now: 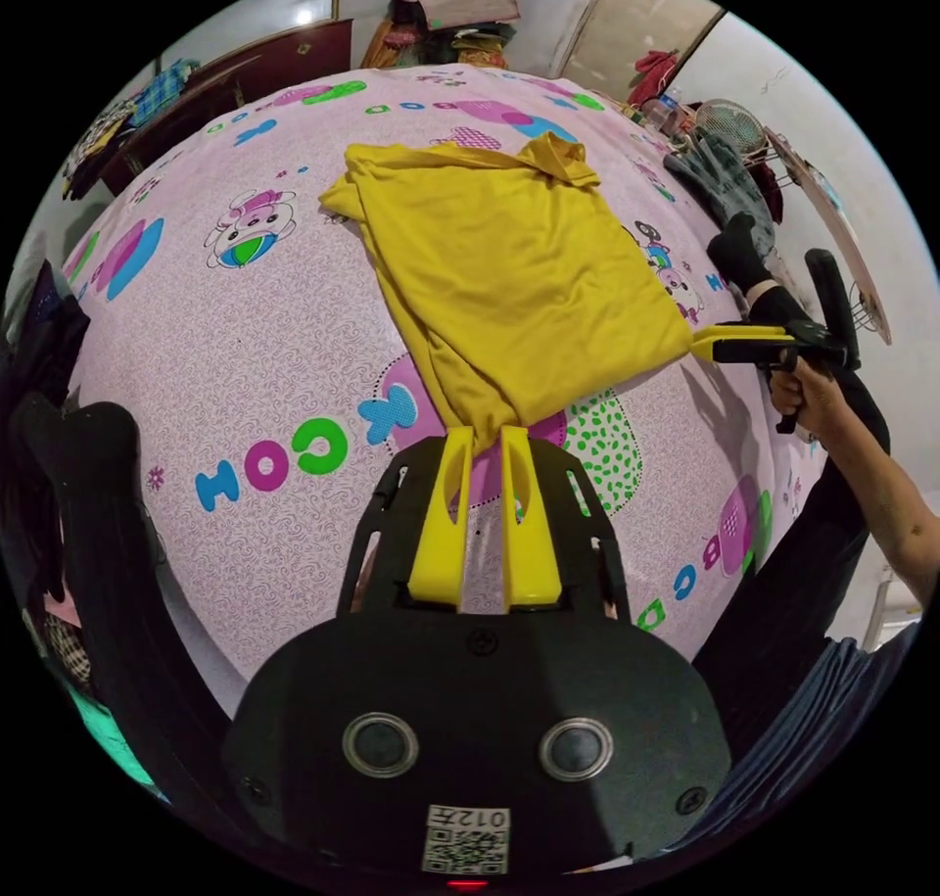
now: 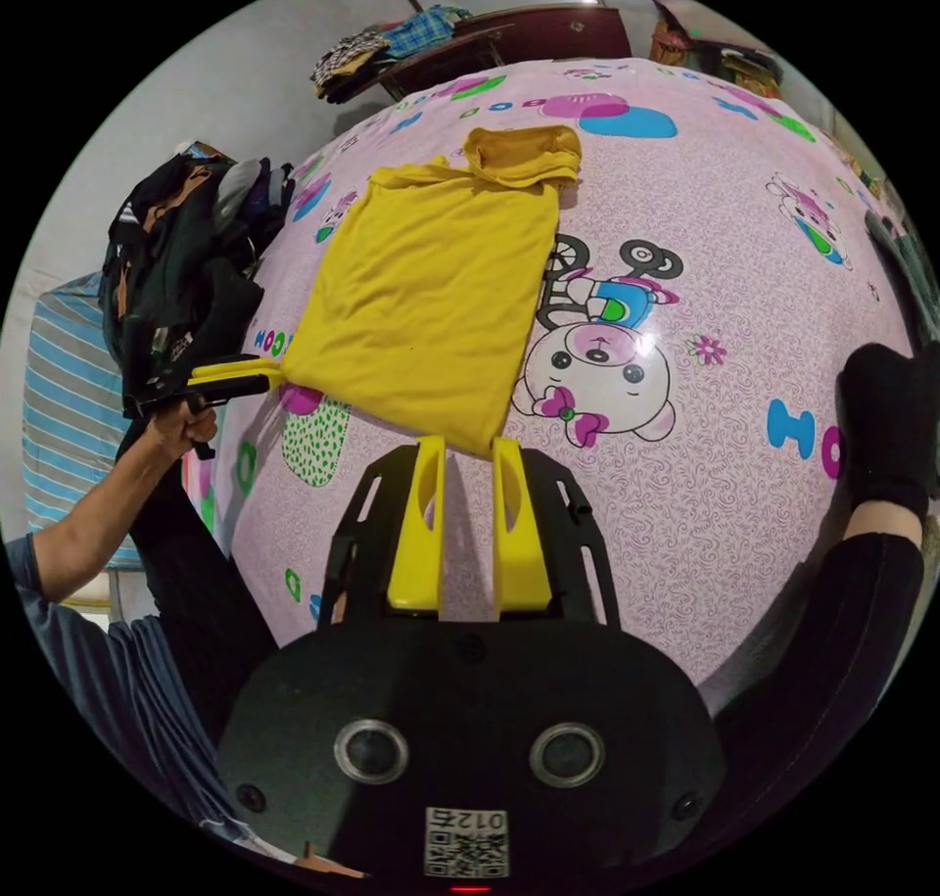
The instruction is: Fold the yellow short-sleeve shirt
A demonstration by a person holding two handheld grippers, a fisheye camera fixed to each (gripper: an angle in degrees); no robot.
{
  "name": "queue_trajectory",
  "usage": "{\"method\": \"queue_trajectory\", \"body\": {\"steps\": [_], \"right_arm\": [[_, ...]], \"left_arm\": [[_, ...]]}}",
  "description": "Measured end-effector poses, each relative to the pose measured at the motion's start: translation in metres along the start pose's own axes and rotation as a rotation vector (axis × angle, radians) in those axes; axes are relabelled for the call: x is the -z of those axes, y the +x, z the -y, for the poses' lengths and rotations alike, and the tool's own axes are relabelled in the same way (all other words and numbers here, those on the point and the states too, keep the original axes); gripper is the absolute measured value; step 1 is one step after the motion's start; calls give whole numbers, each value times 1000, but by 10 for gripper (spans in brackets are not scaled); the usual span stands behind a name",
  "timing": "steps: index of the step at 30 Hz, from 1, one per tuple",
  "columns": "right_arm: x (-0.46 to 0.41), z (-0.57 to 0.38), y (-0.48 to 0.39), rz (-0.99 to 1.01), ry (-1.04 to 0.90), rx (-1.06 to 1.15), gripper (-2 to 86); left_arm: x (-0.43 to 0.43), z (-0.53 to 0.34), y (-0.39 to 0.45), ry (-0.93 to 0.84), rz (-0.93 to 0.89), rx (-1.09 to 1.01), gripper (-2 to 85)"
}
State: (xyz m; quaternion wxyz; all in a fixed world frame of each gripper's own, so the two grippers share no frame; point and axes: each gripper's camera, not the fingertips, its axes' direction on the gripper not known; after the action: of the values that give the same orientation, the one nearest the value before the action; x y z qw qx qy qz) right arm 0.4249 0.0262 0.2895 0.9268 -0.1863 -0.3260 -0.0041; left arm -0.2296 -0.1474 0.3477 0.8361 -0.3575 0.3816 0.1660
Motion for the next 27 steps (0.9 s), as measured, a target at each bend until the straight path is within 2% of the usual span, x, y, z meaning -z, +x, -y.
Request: {"method": "queue_trajectory", "body": {"steps": [2, 4, 8, 12, 14, 16, 17, 22, 25, 27], "right_arm": [[-3, 4, 1, -31, -31, 22, 9], [3, 11, 5, -56, -41, 33, -3], [41, 20, 19, -15, 33, 28, -9], [16, 14, 18, -15, -166, 74, -10], [9, 9, 20, -23, -187, 52, -10], [12, 4, 19, -26, -155, 54, -9], [7, 0, 18, -28, -205, 59, -9], [-18, -18, 18, 53, -438, 88, -3], [-14, -24, 22, 27, -435, 87, 31], [-2, -20, 27, 20, -347, 79, 48]], "left_arm": [[1, 4, -3, -19, 4, -15, 18], [17, 13, -11, 4, 30, -34, 9], [54, 9, -38, 97, -44, 21, 3], [24, -5, -27, -110, -15, -71, 2], [15, -9, -22, -159, -4, -91, 2], [21, -14, -23, -126, -18, -53, 2], [21, -15, -24, -132, -27, -38, 3], [-9, -27, -12, -413, -85, -150, 9], [-5, -31, -19, -396, -106, -118, 18], [10, -31, -38, -309, -91, -47, 24]]}}
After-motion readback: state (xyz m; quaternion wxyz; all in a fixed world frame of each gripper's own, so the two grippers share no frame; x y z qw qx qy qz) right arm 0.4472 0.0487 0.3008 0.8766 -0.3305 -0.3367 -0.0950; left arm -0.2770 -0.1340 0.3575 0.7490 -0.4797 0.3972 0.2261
